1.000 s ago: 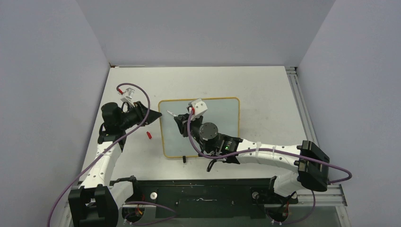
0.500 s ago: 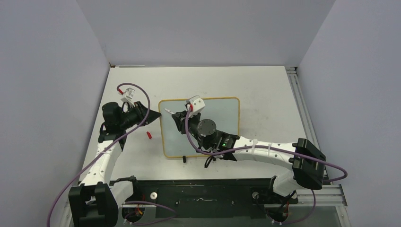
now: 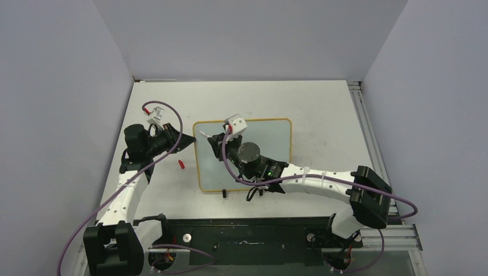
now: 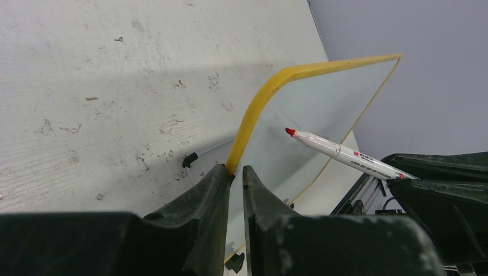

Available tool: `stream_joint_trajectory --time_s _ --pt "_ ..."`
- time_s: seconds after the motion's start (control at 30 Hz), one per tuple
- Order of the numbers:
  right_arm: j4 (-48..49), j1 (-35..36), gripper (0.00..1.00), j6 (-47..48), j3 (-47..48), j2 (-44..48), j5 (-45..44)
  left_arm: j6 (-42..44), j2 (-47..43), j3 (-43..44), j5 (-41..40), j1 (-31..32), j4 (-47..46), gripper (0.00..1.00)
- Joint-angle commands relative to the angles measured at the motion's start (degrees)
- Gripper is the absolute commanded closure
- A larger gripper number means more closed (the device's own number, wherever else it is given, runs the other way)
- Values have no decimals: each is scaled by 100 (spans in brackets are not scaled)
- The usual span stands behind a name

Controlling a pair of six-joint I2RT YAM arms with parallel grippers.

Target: Write a sentence on the whiteboard

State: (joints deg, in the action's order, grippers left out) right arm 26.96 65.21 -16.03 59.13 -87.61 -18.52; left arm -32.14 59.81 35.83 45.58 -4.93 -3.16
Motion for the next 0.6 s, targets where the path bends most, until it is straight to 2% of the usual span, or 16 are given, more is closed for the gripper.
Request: stream_joint_trajectory --time_s 0.0,0.57 --pt "316 -60 95 -30 278 -13 99 97 30 257 100 32 -45 87" --pt "290 -106 95 -18 368 -188 96 105 22 257 125 36 -52 89"
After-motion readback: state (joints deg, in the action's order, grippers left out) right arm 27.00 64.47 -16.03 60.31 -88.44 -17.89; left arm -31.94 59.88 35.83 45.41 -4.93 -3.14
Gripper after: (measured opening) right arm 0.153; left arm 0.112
